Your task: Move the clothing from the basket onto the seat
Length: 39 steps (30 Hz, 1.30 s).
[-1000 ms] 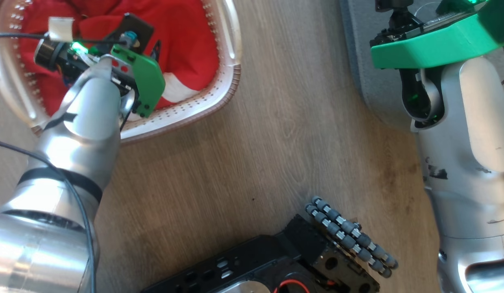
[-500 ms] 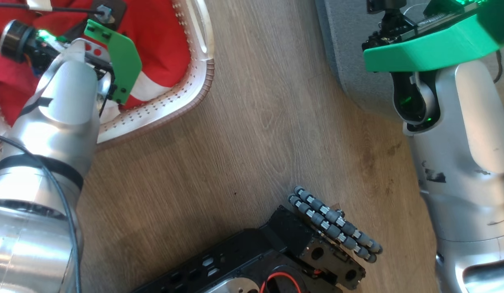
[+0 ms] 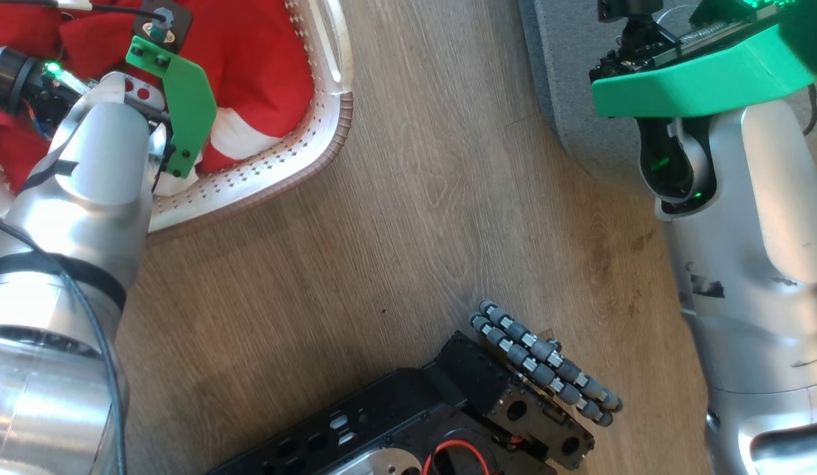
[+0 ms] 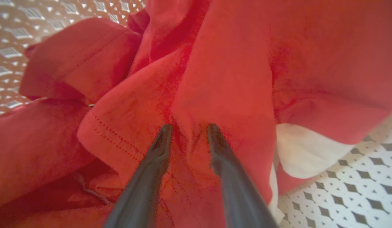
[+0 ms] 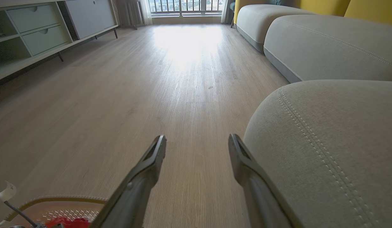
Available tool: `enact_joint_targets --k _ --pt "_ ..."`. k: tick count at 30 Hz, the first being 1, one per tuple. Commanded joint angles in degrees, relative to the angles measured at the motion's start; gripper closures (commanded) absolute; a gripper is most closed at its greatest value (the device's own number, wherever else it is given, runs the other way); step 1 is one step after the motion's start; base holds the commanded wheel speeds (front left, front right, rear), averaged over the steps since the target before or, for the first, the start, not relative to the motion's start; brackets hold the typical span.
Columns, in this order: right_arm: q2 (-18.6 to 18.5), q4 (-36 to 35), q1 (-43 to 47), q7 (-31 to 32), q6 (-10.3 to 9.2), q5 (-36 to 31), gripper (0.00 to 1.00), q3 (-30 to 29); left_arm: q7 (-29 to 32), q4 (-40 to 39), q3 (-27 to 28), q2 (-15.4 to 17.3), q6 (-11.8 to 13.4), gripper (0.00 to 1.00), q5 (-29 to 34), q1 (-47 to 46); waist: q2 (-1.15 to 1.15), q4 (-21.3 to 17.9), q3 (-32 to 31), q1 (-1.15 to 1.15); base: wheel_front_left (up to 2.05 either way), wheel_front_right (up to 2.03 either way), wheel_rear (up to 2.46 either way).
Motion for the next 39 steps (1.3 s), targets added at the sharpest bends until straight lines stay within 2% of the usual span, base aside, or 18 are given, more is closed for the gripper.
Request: enact_joint_targets --k 1,2,7,13,22,30,35,39 --pt "0.4 -2.0 2.3 -0.4 -0.01 0.0 0.0 0.0 0.1 -0.7 0.3 1.1 0.3 0.96 -0.6 1.0 0.0 0.0 0.0 0.0 0.0 0.0 0.0" --pt "0.4 -2.0 2.2 -0.4 -0.01 -0.1 0.0 0.0 0.1 -0.7 0.2 1.2 0.4 1.0 -0.6 1.0 0.0 0.1 0.0 0.0 0.0 0.0 0.0" --pt "0.4 -1.9 1.8 -0.4 -0.01 -0.1 0.0 -0.2 0.0 -0.7 -0.1 1.3 0.1 1.0 -1.1 1.0 0.0 0.2 0.2 0.0 0.0 0.0 0.0" --pt "0.4 -1.2 0.9 -0.4 -0.01 0.0 0.0 -0.3 -4.8 -1.3 1.1 0.2 -0.4 1.0 -3.5 1.1 0.0 0.5 -0.9 0.0 0.0 0.0 0.0" --pt "0.4 1.9 2.0 -0.4 -0.01 -4.1 0.0 -1.2 -14.5 -1.9 3.2 -4.0 -3.4 1.0 -8.6 4.8 0.0 5.8 -8.4 0.0 0.0 0.0 0.0" --pt "-1.3 4.7 4.3 -0.4 -0.01 -6.0 0.0 -1.1 -19.7 -3.2 4.3 -5.2 -5.6 1.0 -14.1 8.5 0.0 10.4 -16.1 0.0 0.0 0.0 0.0" --pt "-2.8 6.8 6.9 -0.4 -0.01 -6.4 0.0 -0.8 -20.8 -8.7 0.8 -5.2 -7.2 1.0 -21.4 12.8 0.0 13.1 -22.1 0.0 0.0 0.0 0.0" --pt "-4.0 8.4 9.1 -0.4 -0.01 -6.3 0.0 -0.7 -21.7 -12.4 -3.4 -5.2 -6.7 1.0 -26.7 15.5 0.0 15.3 -26.6 0.0 0.0 0.0 0.0"
